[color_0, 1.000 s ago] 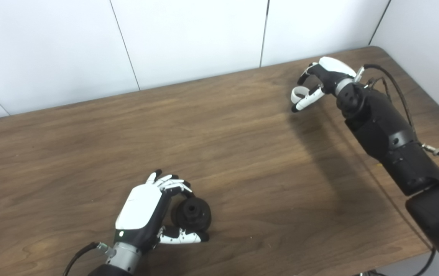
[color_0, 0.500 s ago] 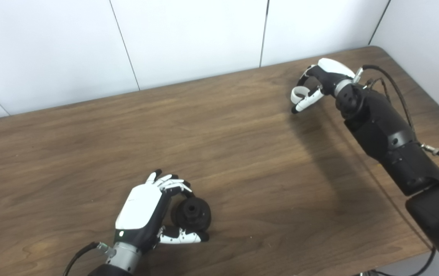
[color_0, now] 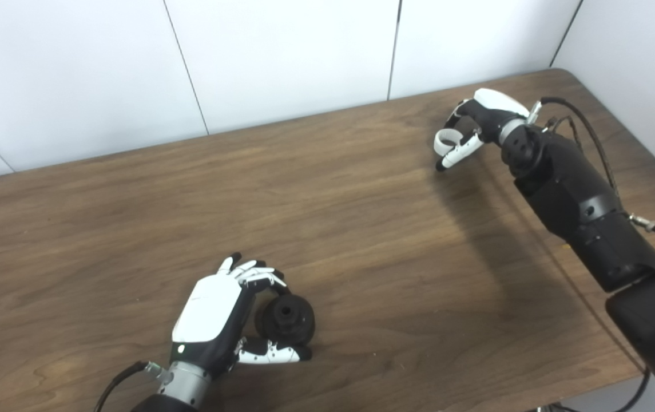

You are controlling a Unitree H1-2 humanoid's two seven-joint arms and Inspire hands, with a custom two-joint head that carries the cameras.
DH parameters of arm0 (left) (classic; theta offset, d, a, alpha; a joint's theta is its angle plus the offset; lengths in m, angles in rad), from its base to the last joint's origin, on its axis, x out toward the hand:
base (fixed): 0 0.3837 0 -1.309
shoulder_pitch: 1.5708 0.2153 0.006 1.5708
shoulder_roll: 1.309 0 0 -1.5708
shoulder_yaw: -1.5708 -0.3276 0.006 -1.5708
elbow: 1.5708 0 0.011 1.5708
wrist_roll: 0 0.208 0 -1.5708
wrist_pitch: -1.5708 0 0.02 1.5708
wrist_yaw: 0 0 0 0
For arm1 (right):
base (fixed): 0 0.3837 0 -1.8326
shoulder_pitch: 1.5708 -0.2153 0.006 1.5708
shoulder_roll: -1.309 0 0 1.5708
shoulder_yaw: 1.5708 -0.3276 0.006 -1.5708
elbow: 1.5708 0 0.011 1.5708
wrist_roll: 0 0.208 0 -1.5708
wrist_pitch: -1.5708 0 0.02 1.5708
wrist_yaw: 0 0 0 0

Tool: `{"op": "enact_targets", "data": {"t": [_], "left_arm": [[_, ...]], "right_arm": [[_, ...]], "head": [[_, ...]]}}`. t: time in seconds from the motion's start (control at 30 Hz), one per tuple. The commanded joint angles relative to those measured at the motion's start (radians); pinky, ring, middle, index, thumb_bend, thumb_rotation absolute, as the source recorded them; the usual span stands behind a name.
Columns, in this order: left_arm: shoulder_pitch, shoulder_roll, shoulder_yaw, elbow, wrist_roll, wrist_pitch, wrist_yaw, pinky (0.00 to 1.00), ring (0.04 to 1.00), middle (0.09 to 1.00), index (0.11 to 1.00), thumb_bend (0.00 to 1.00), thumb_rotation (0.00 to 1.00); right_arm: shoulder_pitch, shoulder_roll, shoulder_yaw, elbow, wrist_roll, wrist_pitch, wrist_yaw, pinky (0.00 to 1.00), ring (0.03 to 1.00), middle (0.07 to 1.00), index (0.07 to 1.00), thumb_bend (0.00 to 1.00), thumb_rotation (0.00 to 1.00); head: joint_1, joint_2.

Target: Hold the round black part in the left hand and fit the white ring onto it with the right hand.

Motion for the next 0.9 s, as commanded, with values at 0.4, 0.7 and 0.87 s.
{"op": "enact_targets", "data": {"t": [0.4,0.7,0.87], "left_arm": [[0.012,0.019,0.012,-0.004,0.017,0.018,-0.015,1.00,0.871,0.760,0.483,0.52,0.05],[0.010,0.020,0.014,-0.007,0.018,0.024,-0.025,1.00,0.878,0.768,0.483,0.52,0.05],[0.009,0.021,0.016,-0.010,0.018,0.022,-0.028,1.00,0.879,0.770,0.484,0.52,0.05]], "right_arm": [[-0.029,-0.032,-0.027,-0.008,0.005,-0.084,-0.109,0.95,0.955,0.872,0.500,0.55,0.14],[-0.019,-0.034,-0.025,0.003,0.009,-0.130,-0.147,0.92,0.935,0.845,0.485,0.52,0.13],[-0.011,-0.037,-0.031,-0.008,0.013,-0.131,-0.142,0.91,0.937,0.843,0.485,0.52,0.13]], "head": [[0.003,0.006],[0.003,0.008],[0.003,0.008]]}}
